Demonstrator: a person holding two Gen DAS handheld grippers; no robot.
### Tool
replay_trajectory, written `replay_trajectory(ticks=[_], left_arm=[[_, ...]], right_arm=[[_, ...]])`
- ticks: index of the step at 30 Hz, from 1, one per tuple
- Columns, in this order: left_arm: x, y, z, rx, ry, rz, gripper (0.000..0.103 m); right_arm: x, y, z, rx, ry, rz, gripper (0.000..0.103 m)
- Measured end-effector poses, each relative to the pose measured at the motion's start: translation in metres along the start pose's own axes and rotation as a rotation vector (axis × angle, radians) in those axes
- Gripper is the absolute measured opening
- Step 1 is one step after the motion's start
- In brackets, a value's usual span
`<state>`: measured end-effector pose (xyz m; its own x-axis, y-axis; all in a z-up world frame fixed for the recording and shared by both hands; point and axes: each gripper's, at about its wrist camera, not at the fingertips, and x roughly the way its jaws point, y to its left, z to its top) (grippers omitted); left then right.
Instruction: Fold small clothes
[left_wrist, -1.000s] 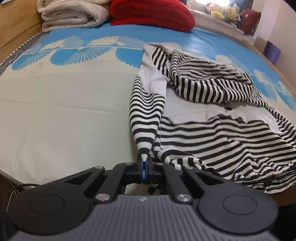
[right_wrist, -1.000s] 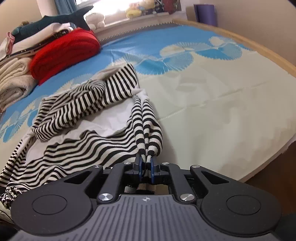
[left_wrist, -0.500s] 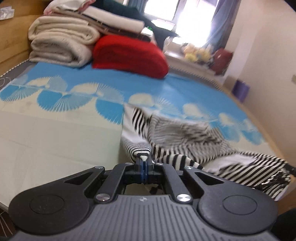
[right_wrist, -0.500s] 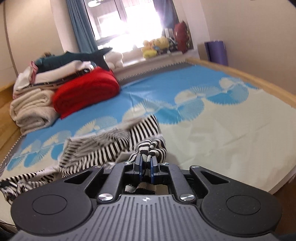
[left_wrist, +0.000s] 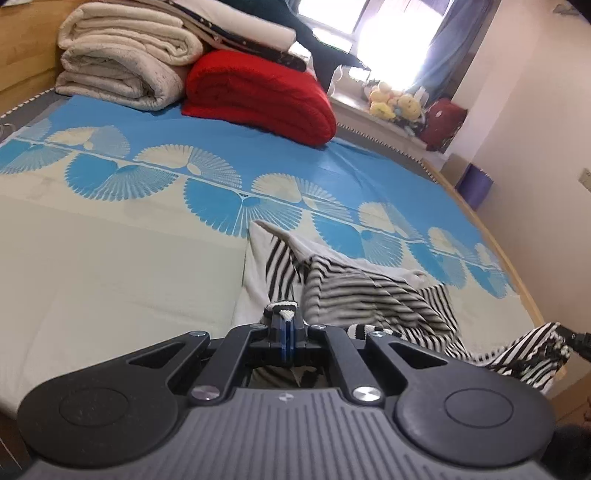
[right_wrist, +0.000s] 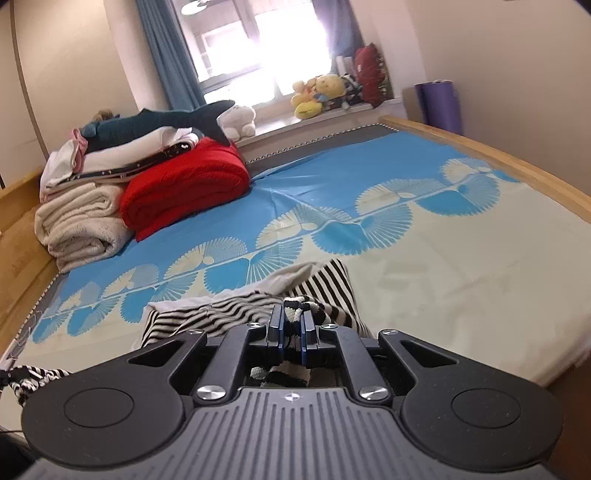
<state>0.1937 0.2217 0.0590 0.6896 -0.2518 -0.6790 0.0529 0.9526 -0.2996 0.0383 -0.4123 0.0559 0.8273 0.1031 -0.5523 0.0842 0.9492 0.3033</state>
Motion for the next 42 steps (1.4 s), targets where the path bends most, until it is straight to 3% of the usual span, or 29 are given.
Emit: replay_trajectory(ticks=[3,6,10,12,14,15,16,18,20,22,24,26,30,32,34,35,36,37,38,40,41,42], left_arm=[[0.066,0.001,0.045,-0.004,0.073,0.015,0.002],[0.136,0.013,0.084,-0.064,0.153,0.017,0.008],[0.178,0.039,0.091,-0.158,0.177,0.044,0.022],[0.185,0.045,0.087,-0.181,0.263,0.069,0.023],[0.182,0.041,0.089,-0.141,0.238,0.061,0.027],[0.183,0.037,0.092,-0.102,0.225,0.063,0.032],[0.186,0.034,0.092,-0.07,0.227,0.068,0.034],[0.198,0.027,0.089,-0.041,0.265,0.059,0.036],[0.209,0.021,0.082,-0.037,0.309,0.04,0.038],[0.219,0.015,0.079,-0.052,0.348,0.015,0.038],[0.223,0.006,0.075,-0.059,0.336,0.008,0.038],[0.229,-0.002,0.077,-0.044,0.322,0.028,0.038],[0.249,-0.024,0.077,0.009,0.305,0.038,0.04],[0.263,-0.035,0.074,0.066,0.327,0.064,0.04],[0.278,-0.043,0.066,0.144,0.378,0.103,0.039],[0.286,-0.046,0.061,0.193,0.397,0.134,0.03],[0.289,-0.048,0.06,0.223,0.392,0.152,0.005],[0.288,-0.048,0.063,0.23,0.362,0.168,0.002],[0.278,-0.046,0.073,0.204,0.263,0.197,0.0],[0.257,-0.042,0.095,0.136,0.088,0.164,0.0],[0.251,-0.04,0.104,0.117,0.025,0.146,0.0],[0.252,-0.04,0.108,0.115,0.015,0.14,0.0]], right_arm=[[0.056,0.002,0.034,-0.003,0.045,0.0,0.007],[0.136,0.0,0.069,0.043,0.102,-0.063,0.011],[0.218,-0.014,0.086,0.114,0.154,-0.169,0.023],[0.226,-0.029,0.08,0.167,0.137,-0.183,0.025],[0.222,-0.04,0.058,0.176,0.118,-0.13,0.025],[0.226,-0.041,0.05,0.161,0.165,-0.128,0.026],[0.23,-0.039,0.044,0.141,0.214,-0.129,0.026],[0.228,-0.026,0.038,0.033,0.179,-0.08,0.027],[0.235,-0.012,0.031,-0.069,0.2,-0.058,0.029],[0.244,-0.007,0.025,-0.041,0.246,-0.003,0.044],[0.259,-0.006,0.018,0.039,0.321,0.063,0.05],[0.272,0.001,0.013,0.084,0.348,0.089,0.05],[0.293,0.021,0.008,0.041,0.355,0.078,0.049],[0.303,0.028,0.005,0.005,0.38,0.053,0.037],[0.31,0.034,0.005,-0.046,0.379,0.037,0.017],[0.311,0.039,0.005,-0.085,0.371,0.018,0.012],[0.313,0.041,0.006,-0.11,0.374,0.008,0.008],[0.314,0.043,0.008,-0.123,0.377,0.005,0.006],[0.312,0.042,0.012,-0.12,0.363,0.0,0.006],[0.302,0.036,0.03,-0.047,0.286,0.008,0.005],[0.297,0.031,0.04,0.005,0.238,0.021,0.005],[0.294,0.027,0.047,0.047,0.198,0.033,0.005]])
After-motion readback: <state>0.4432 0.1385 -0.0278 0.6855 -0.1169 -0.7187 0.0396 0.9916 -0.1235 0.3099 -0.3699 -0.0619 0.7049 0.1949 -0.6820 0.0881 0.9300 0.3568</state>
